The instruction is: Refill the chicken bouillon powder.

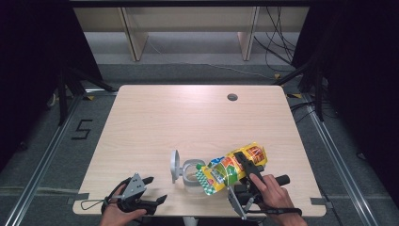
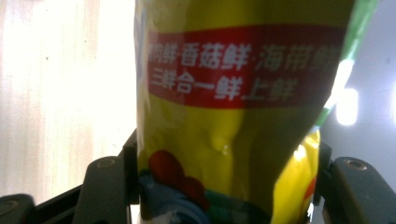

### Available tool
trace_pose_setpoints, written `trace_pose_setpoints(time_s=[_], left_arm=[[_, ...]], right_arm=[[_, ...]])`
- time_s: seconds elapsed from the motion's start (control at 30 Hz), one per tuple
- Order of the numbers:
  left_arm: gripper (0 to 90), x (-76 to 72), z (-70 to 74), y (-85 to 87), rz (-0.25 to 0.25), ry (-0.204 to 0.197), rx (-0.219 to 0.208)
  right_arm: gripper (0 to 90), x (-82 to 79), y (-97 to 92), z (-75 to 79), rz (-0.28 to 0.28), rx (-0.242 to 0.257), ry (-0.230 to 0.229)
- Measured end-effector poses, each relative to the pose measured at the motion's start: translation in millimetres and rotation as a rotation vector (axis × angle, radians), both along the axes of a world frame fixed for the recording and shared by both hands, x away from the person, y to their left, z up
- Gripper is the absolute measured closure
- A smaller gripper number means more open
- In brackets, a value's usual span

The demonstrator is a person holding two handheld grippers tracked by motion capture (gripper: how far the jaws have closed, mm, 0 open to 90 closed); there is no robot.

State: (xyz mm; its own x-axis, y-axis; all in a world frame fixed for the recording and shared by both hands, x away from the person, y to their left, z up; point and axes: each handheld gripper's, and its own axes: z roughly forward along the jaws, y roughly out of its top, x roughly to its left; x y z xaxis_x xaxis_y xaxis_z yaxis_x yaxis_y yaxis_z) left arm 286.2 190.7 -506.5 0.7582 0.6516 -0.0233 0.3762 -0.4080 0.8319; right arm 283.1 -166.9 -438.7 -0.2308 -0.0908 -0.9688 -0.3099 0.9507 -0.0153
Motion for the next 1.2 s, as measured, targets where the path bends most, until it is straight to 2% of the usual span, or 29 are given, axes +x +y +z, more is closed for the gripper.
trace_pose_setpoints(time_s=[0.03, 0.13, 0.17, 0.23, 0.27, 0.3, 0.4, 0.47, 0.57, 0.6, 0.63, 0.73, 0.77, 0.8, 0.83, 0.87, 0.9, 0.97, 1.0, 1.03, 1.1, 1.13, 1.2], left_arm=[[19.5, -1.3, -1.5, -1.7, 0.024, 0.012, -0.023], [19.5, 0.0, -0.6, -0.7, 0.000, -0.006, 0.000], [19.5, -0.2, -0.6, -0.9, 0.001, -0.005, -0.001], [19.5, -0.2, -0.8, -1.2, 0.002, -0.003, -0.002], [19.5, -0.2, -0.8, -1.2, 0.002, -0.003, -0.002], [19.5, -0.2, -0.8, -1.2, 0.001, -0.004, -0.002], [19.5, 0.0, -0.5, -0.6, -0.001, -0.006, 0.006], [19.5, -0.1, -0.5, -0.8, -0.002, -0.006, 0.005], [19.5, -0.4, -0.4, -0.9, 0.003, -0.009, 0.005], [19.5, -0.4, -0.6, -1.1, 0.003, -0.009, -0.001], [19.5, -0.4, -0.5, -1.0, 0.005, -0.008, -0.001], [19.5, -0.5, -0.6, -1.0, 0.004, -0.009, -0.001], [19.5, -0.7, -0.6, -1.2, 0.004, -0.007, -0.002], [19.5, -0.7, -0.4, -1.0, 0.004, -0.009, 0.004], [19.6, -0.7, -0.3, -1.0, 0.004, -0.011, 0.005], [19.7, -0.6, 0.1, -0.6, -0.003, -0.007, 0.006], [19.7, -0.7, 0.2, -0.7, -0.001, -0.007, 0.007], [19.7, -1.4, -0.4, -1.0, 0.011, 0.014, -0.006], [19.8, -1.1, -0.7, -1.1, 0.011, -0.004, -0.005], [19.8, -0.5, -0.7, -1.0, 0.004, -0.009, -0.002], [19.8, -0.3, -0.7, -1.2, 0.000, -0.006, 0.003], [19.7, -1.1, -0.9, -2.1, 0.003, 0.001, -0.008], [19.8, -1.9, -1.3, -2.9, 0.010, 0.013, -0.019]], right_arm=[[40.6, -0.1, -0.2, -0.6, -0.006, 0.008, 0.004], [40.6, 0.6, 0.4, 0.6, -0.004, -0.007, -0.007], [40.6, -0.1, -0.3, -2.7, -0.024, 0.031, 0.013], [40.6, 0.1, 0.3, -2.2, -0.018, 0.019, 0.006], [40.6, 0.4, 0.2, -0.1, -0.012, -0.003, -0.001], [40.6, -0.4, -0.4, -0.5, -0.024, 0.008, 0.006], [40.6, 1.1, 0.4, 7.3, 0.013, -0.071, -0.035], [40.6, 1.7, 0.5, 9.0, 0.016, -0.092, -0.039], [40.6, 3.9, 1.0, 9.0, 0.035, -0.084, -0.046], [40.6, 3.1, 0.3, 6.2, 0.018, -0.045, -0.032], [40.6, 2.6, 0.0, 4.9, 0.007, -0.035, -0.024], [40.7, 2.2, 1.3, 7.3, 0.005, -0.067, -0.026], [40.7, 5.0, 2.8, 10.6, 0.060, -0.110, -0.062], [40.7, 5.3, 3.4, 11.5, 0.067, -0.124, -0.070], [40.8, 4.5, 2.2, 8.3, 0.047, -0.089, -0.060], [40.8, 4.3, 1.9, 7.9, 0.042, -0.088, -0.059], [40.8, 5.0, 2.7, 10.3, 0.048, -0.119, -0.058], [40.9, 5.4, 2.8, 10.5, 0.051, -0.124, -0.062], [40.9, 6.0, 2.7, 9.9, 0.061, -0.115, -0.072], [41.0, 6.3, 2.5, 10.8, 0.068, -0.129, -0.077], [41.1, 3.8, 1.5, 8.8, 0.033, -0.093, -0.064], [41.1, 3.0, 1.2, 9.0, 0.022, -0.093, -0.051], [41.2, 5.3, 2.9, 14.4, 0.077, -0.158, -0.080]])
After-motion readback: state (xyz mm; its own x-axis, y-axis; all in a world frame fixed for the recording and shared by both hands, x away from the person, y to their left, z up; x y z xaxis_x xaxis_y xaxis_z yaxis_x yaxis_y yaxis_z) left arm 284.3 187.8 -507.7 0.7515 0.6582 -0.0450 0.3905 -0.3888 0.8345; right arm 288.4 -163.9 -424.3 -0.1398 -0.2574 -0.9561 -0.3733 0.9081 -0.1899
